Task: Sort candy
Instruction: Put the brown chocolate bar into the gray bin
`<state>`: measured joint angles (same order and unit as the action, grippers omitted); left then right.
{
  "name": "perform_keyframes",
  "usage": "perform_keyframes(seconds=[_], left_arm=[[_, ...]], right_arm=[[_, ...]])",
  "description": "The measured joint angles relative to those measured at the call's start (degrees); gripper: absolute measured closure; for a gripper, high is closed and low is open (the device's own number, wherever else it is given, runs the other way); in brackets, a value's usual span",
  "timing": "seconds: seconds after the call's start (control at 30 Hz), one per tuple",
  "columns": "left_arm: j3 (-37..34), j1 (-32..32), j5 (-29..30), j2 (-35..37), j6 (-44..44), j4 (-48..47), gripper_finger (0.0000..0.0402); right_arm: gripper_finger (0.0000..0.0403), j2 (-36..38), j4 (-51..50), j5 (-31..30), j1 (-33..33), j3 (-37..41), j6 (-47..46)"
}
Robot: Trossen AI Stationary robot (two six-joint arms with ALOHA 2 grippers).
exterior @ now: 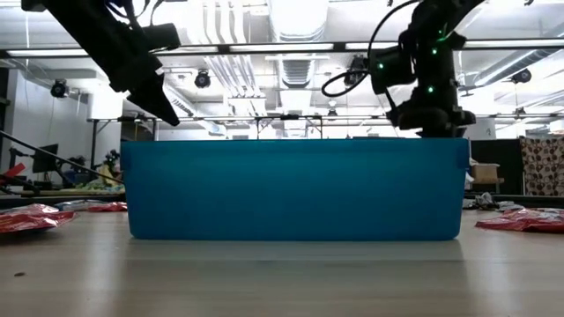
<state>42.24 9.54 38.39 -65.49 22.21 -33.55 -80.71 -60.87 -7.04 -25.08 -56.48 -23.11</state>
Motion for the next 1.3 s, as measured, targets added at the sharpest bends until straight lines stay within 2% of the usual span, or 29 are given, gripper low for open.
perform_keyframes(seconds=[0.3, 0.5, 0.63, 0.73, 1.0, 1.3], left_arm=[[0.0, 0.0, 0.2, 0.0, 0.9, 0.1, 0.0312], [0.0, 0.0, 1.7, 0.0, 0.9, 0.5, 0.0312], [0.0, 0.0, 1.7, 0.0, 0.9, 0.5, 0.0312], [0.0, 0.0, 1.8, 0.0, 0.9, 1.1, 0.0312], [0.0, 0.0, 1.8, 0.0, 0.9, 1.9, 0.0312], [0.0, 0.0, 1.8, 0.0, 0.9, 1.9, 0.0312]], right_arm=[[0.0236, -0.2, 10.4, 0.0, -1.2, 6.4, -0.4], [0.0221, -0.5, 20.2, 0.0, -2.4, 12.2, -0.9], [0.0234, -0.5, 24.9, -0.5, -2.9, 15.0, -2.6], [0.0261, -0.5, 27.2, -0.4, -2.9, 16.3, -2.9], [0.0376, 0.3, 28.3, -0.5, -2.8, 17.5, -2.9], [0.0389, 8.1, 18.9, -0.6, -2.8, 12.4, -1.7]])
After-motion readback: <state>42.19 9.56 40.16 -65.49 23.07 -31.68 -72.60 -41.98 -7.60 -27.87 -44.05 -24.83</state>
